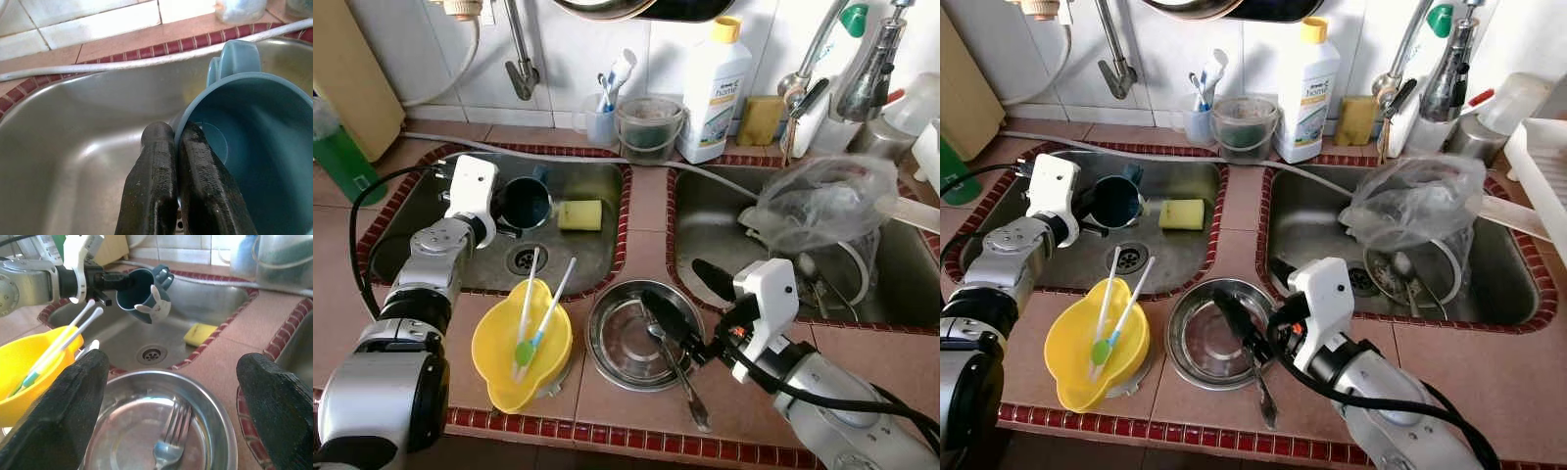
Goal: Kitchen organization
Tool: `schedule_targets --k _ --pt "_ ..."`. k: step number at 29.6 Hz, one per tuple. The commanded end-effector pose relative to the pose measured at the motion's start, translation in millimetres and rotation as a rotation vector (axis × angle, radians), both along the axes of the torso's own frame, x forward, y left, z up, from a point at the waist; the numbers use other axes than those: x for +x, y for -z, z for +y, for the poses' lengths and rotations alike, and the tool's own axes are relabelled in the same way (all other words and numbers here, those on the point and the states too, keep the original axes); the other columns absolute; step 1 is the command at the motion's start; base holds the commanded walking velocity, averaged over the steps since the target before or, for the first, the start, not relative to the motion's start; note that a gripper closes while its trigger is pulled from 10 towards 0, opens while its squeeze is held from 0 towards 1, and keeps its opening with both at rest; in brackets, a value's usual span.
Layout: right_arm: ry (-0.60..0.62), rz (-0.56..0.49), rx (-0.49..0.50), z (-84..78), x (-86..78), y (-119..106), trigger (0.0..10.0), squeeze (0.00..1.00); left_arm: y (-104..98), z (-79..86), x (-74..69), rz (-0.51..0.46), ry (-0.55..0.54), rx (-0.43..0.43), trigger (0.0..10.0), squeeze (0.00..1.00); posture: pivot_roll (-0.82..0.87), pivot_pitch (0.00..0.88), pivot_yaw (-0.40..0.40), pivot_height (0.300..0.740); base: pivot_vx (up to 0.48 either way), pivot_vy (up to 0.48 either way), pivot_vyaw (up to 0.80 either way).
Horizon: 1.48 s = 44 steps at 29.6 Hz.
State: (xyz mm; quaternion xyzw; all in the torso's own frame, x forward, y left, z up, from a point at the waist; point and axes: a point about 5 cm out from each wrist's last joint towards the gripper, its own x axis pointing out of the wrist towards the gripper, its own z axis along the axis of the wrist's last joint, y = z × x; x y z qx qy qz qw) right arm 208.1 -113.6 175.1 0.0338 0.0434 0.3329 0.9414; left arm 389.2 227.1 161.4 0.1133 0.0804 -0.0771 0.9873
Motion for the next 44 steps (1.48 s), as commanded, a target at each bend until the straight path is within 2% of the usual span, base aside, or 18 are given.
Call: schedule_targets --k 1,6,7,22,33,34,35,38,44 --pt "-0.017 -0.017 0.0 -0.4 -3.6 -5 10.0 0.0 -9 5.5 1.8 -0.024 -0.009 0.019 10.0 0.0 -0.15 0.131 0.044 0.74 0.0 0.0 0.0" --pt "-0.021 -0.017 -0.002 -1.6 -3.3 -5 10.0 0.0 -11 10.8 1.6 -0.025 -0.024 0.03 10.0 0.0 -0.15 0.134 0.043 0.74 0.0 0.0 0.0" --pt "-0.021 -0.017 -0.002 -1.8 -3.1 -5 10.0 0.0 -11 11.5 1.4 -0.024 -0.025 0.032 10.0 1.0 -0.14 0.135 0.042 0.74 0.0 0.0 0.0" --pt "-0.016 -0.025 -0.002 -2.6 1.6 -6 10.0 0.0 -13 11.2 2.0 -0.026 -0.002 0.013 10.0 1.0 -0.14 0.142 0.041 0.74 0.0 0.0 0.0" --pt "0.031 -0.074 0.017 -3.7 14.4 -10 10.0 0.0 -29 10.1 6.4 -0.079 0.0 -0.006 10.0 1.0 -0.12 0.124 0.04 0.74 0.0 0.0 0.0" --pt "0.044 -0.085 0.018 -4.2 16.9 -11 10.0 0.0 -32 9.8 7.0 -0.092 0.002 -0.011 10.0 0.33 -0.12 0.12 0.04 0.74 0.0 0.0 0.0" --pt "0.072 -0.107 0.025 -5.4 22.1 -13 10.0 0.0 -38 9.4 8.1 -0.117 0.0 -0.028 10.0 0.0 -0.11 0.114 0.039 0.74 0.0 0.0 0.0" --pt "0.134 -0.168 0.052 -7.6 33.2 -20 10.0 0.0 -52 8.2 9.6 -0.179 -0.006 -0.069 10.0 0.0 -0.1 0.105 0.035 0.74 0.0 0.0 0.0" --pt "0.222 -0.235 0.103 -12.5 48.2 -28 10.0 0.0 -61 8.8 5.5 -0.255 -0.023 -0.092 10.0 0.0 -0.08 0.087 0.033 0.74 0.0 0.0 0.0"
